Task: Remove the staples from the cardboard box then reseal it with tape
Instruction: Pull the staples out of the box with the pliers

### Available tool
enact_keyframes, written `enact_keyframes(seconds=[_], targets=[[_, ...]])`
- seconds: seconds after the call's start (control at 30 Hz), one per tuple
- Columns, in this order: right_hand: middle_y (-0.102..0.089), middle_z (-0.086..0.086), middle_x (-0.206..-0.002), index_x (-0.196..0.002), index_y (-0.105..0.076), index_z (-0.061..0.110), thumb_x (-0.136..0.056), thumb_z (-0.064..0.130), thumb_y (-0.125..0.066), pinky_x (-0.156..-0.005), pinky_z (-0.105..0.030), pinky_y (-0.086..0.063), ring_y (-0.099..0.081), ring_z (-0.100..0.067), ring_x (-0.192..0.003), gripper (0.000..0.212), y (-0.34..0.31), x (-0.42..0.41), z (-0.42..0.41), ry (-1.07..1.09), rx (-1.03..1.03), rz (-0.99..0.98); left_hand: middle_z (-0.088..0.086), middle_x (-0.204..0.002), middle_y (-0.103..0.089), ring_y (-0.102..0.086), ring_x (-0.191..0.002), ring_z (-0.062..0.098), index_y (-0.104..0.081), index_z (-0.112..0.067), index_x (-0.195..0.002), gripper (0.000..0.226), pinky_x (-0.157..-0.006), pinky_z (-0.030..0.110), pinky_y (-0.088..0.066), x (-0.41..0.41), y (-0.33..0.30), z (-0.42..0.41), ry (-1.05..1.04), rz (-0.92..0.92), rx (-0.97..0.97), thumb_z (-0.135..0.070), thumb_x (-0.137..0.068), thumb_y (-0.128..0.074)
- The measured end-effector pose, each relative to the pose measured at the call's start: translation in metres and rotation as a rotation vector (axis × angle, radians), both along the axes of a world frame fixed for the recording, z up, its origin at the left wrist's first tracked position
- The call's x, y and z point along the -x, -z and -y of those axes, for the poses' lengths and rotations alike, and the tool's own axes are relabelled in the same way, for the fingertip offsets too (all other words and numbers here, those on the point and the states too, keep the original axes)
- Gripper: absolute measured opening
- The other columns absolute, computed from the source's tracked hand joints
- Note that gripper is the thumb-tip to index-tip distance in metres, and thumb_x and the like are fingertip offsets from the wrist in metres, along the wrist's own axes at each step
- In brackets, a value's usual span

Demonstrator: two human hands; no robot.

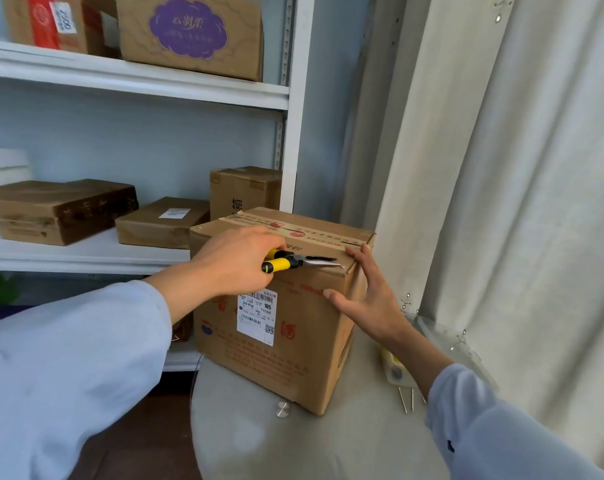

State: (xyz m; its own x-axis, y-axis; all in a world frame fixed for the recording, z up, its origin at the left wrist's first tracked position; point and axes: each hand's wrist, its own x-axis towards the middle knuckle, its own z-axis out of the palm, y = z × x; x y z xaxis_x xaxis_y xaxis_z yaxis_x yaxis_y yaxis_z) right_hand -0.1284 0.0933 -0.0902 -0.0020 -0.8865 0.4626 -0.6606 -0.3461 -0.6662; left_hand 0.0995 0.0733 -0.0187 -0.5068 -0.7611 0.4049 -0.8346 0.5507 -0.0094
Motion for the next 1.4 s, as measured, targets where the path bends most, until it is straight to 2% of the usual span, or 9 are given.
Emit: enact_keyframes(seconds=[0.13, 0.23, 0.43, 0.6, 0.63, 0.77, 0.93, 1.2, 1.4], targets=[[-0.016, 0.014, -0.157, -0.136, -0.024, 0.054, -0.069, 0.066, -0.069, -0.112, -0.05, -0.033, -0.03, -0.017, -0.141, 0.081, 0.003, 0.009, 0.004, -0.016, 0.002, 0.001, -0.005, -0.103, -0.057, -0.053, -0.094, 0.016, -0.056, -0.03, -0.113, 0.032, -0.072, 0.029, -0.046, 0.006, -0.015, 0.001, 0.015, 0.107, -0.034, -0.022, -0.082, -0.058], [-0.026, 0.012, -0.154, -0.134, -0.026, 0.052, -0.057, 0.08, -0.064, -0.106, -0.052, -0.04, -0.037, -0.018, -0.137, 0.09, 0.006, 0.008, 0.007, 0.012, 0.016, 0.028, -0.005, -0.097, -0.055, -0.053, -0.09, 0.015, -0.056, -0.029, -0.112, 0.029, -0.069, 0.029, -0.045, 0.008, -0.026, 0.004, 0.037, 0.191, -0.04, -0.022, -0.084, -0.057], [-0.044, 0.012, -0.141, -0.136, -0.037, 0.04, -0.063, 0.061, -0.077, -0.108, -0.046, -0.04, -0.044, -0.01, -0.129, 0.086, 0.002, 0.019, 0.015, -0.093, -0.011, 0.145, 0.0, -0.102, -0.062, -0.057, -0.091, 0.019, -0.053, -0.032, -0.122, 0.043, -0.076, 0.04, -0.052, 0.014, -0.039, 0.009, 0.095, 0.276, -0.072, -0.018, -0.082, -0.054], [-0.043, 0.005, -0.145, -0.15, -0.025, 0.026, -0.079, 0.024, -0.074, -0.112, -0.045, -0.036, -0.04, -0.017, -0.135, 0.087, -0.002, 0.035, 0.017, -0.166, -0.141, 0.239, -0.004, -0.088, -0.059, -0.056, -0.079, 0.017, -0.054, -0.035, -0.113, 0.036, -0.066, 0.035, -0.053, 0.033, -0.035, 0.016, 0.08, 0.27, -0.098, -0.019, -0.081, -0.053], [-0.044, 0.005, -0.144, -0.15, -0.025, 0.026, -0.079, 0.023, -0.074, -0.11, -0.046, -0.037, -0.041, -0.017, -0.135, 0.086, -0.005, 0.035, 0.018, -0.165, -0.157, 0.237, -0.004, -0.088, -0.058, -0.055, -0.077, 0.016, -0.054, -0.035, -0.112, 0.035, -0.062, 0.032, -0.05, 0.036, -0.037, 0.018, 0.07, 0.269, -0.111, -0.018, -0.081, -0.053], [-0.045, 0.007, -0.142, -0.147, -0.025, 0.032, -0.061, 0.064, -0.074, -0.104, -0.046, -0.045, -0.045, -0.019, -0.13, 0.104, -0.015, 0.027, 0.024, -0.082, -0.193, 0.124, -0.003, -0.095, -0.059, -0.052, -0.074, 0.014, -0.054, -0.033, -0.113, 0.037, -0.056, 0.025, -0.04, 0.048, -0.046, 0.022, 0.048, 0.27, -0.181, -0.013, -0.082, -0.053], [-0.047, 0.001, -0.143, -0.147, -0.029, 0.027, -0.08, 0.036, -0.073, -0.104, -0.04, -0.044, -0.048, -0.022, -0.129, 0.081, -0.009, 0.029, 0.029, 0.008, -0.1, 0.076, 0.0, -0.098, -0.058, -0.053, -0.079, 0.016, -0.052, -0.03, -0.121, 0.043, -0.061, 0.028, -0.045, 0.048, -0.047, 0.028, 0.022, 0.272, -0.19, -0.013, -0.081, -0.054], [-0.051, 0.005, -0.139, -0.145, -0.031, 0.032, -0.077, 0.041, -0.074, -0.103, -0.044, -0.046, -0.051, -0.021, -0.126, 0.081, -0.003, 0.029, 0.03, 0.019, -0.076, 0.114, -0.003, -0.087, -0.048, -0.05, -0.088, 0.018, -0.05, -0.03, -0.114, 0.034, -0.077, 0.038, -0.052, 0.059, -0.03, 0.03, 0.032, 0.256, -0.117, -0.018, -0.083, -0.054], [-0.052, 0.007, -0.137, -0.144, -0.033, 0.034, -0.078, 0.038, -0.074, -0.102, -0.045, -0.047, -0.051, -0.021, -0.126, 0.078, -0.002, 0.027, 0.027, 0.038, -0.09, 0.131, -0.004, -0.08, -0.049, -0.049, -0.078, 0.018, -0.048, -0.031, -0.107, 0.029, -0.067, 0.034, -0.05, 0.058, -0.028, 0.027, 0.037, 0.318, -0.027, -0.017, -0.083, -0.051]])
